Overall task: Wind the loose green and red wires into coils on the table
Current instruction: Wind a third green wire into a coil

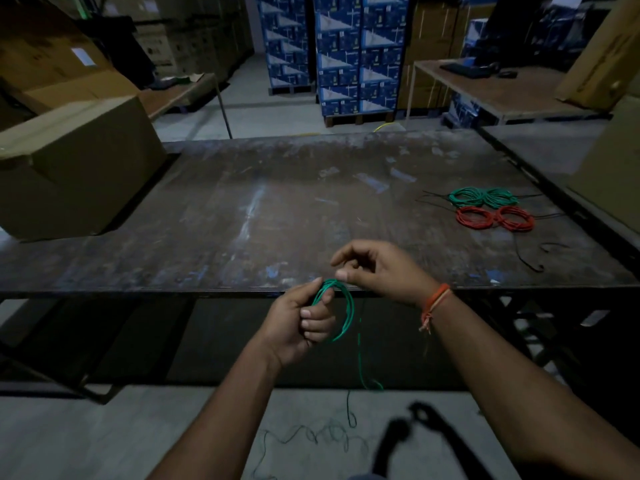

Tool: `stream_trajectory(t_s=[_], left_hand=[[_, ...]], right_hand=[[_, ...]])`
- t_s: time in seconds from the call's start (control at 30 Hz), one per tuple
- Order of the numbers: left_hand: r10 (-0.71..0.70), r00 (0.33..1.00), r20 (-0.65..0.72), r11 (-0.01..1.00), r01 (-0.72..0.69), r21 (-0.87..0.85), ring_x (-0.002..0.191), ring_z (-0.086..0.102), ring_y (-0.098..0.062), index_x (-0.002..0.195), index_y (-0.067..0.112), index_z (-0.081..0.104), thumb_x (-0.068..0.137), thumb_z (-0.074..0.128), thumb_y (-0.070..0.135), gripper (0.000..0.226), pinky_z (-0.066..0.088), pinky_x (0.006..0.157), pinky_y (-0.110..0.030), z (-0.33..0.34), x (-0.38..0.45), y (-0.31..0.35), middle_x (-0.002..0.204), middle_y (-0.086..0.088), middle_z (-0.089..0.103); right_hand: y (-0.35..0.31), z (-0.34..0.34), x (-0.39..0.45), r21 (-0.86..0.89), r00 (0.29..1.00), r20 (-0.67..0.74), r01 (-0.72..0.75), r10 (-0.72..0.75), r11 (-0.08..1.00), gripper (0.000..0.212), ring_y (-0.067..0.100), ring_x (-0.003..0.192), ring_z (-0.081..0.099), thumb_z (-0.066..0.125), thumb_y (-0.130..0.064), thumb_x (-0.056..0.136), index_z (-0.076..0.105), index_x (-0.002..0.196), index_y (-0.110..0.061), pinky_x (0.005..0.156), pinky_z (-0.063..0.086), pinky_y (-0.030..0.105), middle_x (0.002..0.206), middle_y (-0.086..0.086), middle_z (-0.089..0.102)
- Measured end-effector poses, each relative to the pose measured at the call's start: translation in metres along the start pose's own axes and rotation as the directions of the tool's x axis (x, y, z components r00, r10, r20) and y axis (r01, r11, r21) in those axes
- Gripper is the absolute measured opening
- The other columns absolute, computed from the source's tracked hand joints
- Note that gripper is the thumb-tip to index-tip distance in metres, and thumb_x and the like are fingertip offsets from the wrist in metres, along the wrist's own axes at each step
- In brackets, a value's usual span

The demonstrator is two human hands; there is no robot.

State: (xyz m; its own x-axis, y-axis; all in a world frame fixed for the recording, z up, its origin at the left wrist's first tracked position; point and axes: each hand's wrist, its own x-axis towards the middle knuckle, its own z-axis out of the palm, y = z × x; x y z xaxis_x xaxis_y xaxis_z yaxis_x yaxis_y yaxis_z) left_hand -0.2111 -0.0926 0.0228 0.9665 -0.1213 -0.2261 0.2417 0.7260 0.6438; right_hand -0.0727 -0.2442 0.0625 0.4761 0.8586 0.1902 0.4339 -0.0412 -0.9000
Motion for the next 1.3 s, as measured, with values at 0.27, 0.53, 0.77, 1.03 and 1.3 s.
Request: stream_trajectory(t_s=[0.27,0.53,0.77,1.03,1.3], left_hand=[[0.12,0.983,0.141,0.959,-0.078,-0.273,0.04,0.023,-0.004,0.077,0.015,0.055,0.099,0.048,0.024,0.024,0.023,0.039,-0.019,-0.007,0.001,0.0,0.049,0.011,0.03],[0.037,0.956,0.29,0.975,0.029,-0.22,0.041,0.027,-0.008,0.081,0.013,0.048,0.103,0.028,0.03,0.034,0.022,0.05,-0.026,0.005,-0.004,-0.001,0.048,0.01,0.03],[0.053,0.959,0.279,0.963,0.026,-0.27,0.045,0.019,-0.006,0.082,0.017,0.047,0.103,0.03,0.029,0.029,0.017,0.051,-0.024,0.006,0.002,0.005,0.054,0.011,0.026],[0.292,0.956,-0.004,0.82,-0.253,-0.514,0.045,0.026,-0.009,0.071,0.011,0.052,0.095,0.042,0.009,0.026,0.027,0.045,-0.027,-0.052,-0.014,0.057,0.056,0.008,0.033],[0.397,0.831,-0.389,0.916,-0.388,0.106,0.049,0.062,-0.017,0.088,0.007,0.052,0.104,0.037,0.017,0.024,0.05,0.045,-0.022,-0.01,0.015,0.021,0.056,-0.003,0.059]], right_hand=[[0.037,0.042,-0.016,0.495,0.973,0.114,-0.233,0.203,0.837,0.037,0.016,0.089,0.054,0.065,-0.021,0.088,0.064,0.112,0.007,0.076,0.04,0.03,0.098,0.009,0.065],[0.018,0.029,-0.02,0.866,0.913,0.347,-0.4,0.215,0.299,0.034,0.022,0.062,0.051,0.089,-0.022,0.065,0.059,0.072,-0.008,0.07,0.044,0.031,0.056,0.002,0.045],[0.026,0.037,-0.02,0.83,0.965,0.104,-0.217,0.241,0.513,0.017,0.015,0.058,0.053,0.067,-0.019,0.089,0.055,0.082,-0.008,0.063,0.049,0.024,0.061,0.003,0.051],[0.083,0.007,-0.058,0.165,0.949,-0.087,-0.287,0.304,0.944,0.014,0.009,0.058,0.056,0.073,-0.017,0.083,0.064,0.088,-0.008,0.062,0.048,0.028,0.066,0.001,0.06],[-0.002,0.025,-0.03,-0.426,0.942,0.077,0.327,-0.326,0.844,0.008,-0.004,0.079,0.057,0.074,-0.019,0.09,0.077,0.097,-0.016,0.075,0.041,0.009,0.083,-0.012,0.064]])
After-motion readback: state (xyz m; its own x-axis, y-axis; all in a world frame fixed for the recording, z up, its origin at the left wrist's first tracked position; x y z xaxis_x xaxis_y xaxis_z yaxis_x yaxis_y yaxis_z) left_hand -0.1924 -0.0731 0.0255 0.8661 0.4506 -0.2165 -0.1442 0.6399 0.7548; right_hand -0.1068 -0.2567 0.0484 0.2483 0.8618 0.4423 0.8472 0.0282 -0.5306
